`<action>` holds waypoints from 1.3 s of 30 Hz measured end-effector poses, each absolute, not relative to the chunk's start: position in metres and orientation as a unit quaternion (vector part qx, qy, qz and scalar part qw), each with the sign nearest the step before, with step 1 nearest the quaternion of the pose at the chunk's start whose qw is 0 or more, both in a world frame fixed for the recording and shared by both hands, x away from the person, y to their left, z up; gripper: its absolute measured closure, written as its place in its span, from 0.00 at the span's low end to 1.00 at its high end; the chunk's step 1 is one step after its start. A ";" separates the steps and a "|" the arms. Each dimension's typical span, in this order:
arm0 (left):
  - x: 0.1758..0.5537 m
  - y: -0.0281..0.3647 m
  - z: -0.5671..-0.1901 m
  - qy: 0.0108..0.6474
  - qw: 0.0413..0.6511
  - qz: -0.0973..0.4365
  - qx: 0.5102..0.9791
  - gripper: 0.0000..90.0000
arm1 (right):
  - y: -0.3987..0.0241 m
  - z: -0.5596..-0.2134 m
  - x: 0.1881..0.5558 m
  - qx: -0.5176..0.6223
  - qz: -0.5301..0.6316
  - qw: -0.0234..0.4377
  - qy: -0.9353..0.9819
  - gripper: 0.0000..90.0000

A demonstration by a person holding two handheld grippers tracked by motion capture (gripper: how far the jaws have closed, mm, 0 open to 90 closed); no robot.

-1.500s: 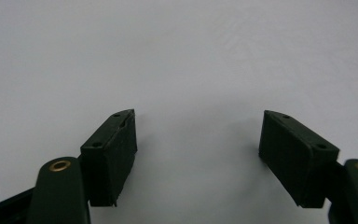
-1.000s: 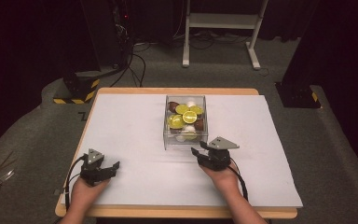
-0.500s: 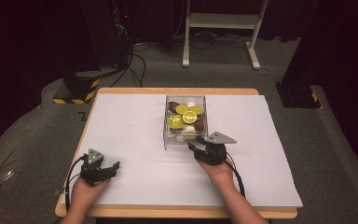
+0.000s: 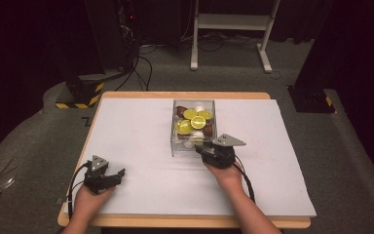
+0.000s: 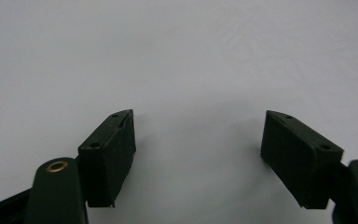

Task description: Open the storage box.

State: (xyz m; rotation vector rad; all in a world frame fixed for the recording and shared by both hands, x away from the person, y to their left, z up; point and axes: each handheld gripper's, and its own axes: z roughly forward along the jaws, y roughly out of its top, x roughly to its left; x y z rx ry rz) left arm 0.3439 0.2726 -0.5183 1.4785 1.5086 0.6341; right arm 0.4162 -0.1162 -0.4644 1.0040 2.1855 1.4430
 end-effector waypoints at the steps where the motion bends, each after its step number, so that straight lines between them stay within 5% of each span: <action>1: 0.344 0.273 -0.518 0.610 0.451 0.256 0.598 0.29 | -0.116 -0.465 0.416 0.352 0.505 0.168 0.770 0.64; 39: 0.344 0.273 -0.518 0.610 0.449 0.259 0.600 0.29 | -0.127 -0.471 0.427 0.315 0.528 0.133 0.777 0.88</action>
